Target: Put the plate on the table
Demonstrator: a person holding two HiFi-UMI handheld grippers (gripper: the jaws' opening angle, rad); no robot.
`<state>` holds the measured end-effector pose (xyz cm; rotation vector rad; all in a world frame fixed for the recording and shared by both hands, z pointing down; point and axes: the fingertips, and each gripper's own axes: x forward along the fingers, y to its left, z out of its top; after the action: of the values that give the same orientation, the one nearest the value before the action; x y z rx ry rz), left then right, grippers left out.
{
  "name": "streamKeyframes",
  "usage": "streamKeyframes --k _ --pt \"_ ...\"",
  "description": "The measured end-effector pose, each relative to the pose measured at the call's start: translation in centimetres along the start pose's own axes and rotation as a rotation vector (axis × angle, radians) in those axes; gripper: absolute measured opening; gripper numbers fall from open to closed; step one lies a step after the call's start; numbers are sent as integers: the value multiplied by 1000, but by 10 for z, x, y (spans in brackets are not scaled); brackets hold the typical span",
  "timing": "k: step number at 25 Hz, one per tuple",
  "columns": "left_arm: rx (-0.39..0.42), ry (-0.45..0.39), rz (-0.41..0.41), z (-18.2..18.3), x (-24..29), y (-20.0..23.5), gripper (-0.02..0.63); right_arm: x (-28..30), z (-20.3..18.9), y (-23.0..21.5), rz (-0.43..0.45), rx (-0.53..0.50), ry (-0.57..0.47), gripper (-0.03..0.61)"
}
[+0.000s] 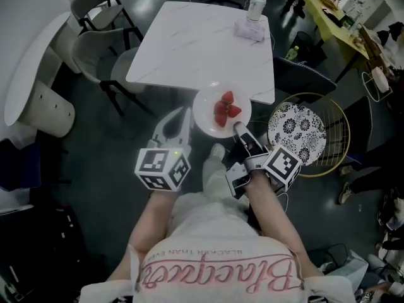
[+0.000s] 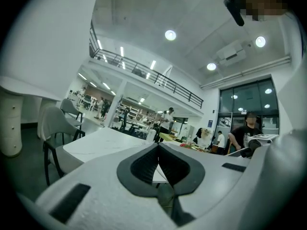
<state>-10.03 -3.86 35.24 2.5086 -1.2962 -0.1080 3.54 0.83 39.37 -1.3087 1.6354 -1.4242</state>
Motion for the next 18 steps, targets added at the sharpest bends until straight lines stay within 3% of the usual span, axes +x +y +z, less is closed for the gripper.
streamKeyframes --k 18 --pt "9 -10 84 39 163 59 2 162 116 -3 28 5 78 11"
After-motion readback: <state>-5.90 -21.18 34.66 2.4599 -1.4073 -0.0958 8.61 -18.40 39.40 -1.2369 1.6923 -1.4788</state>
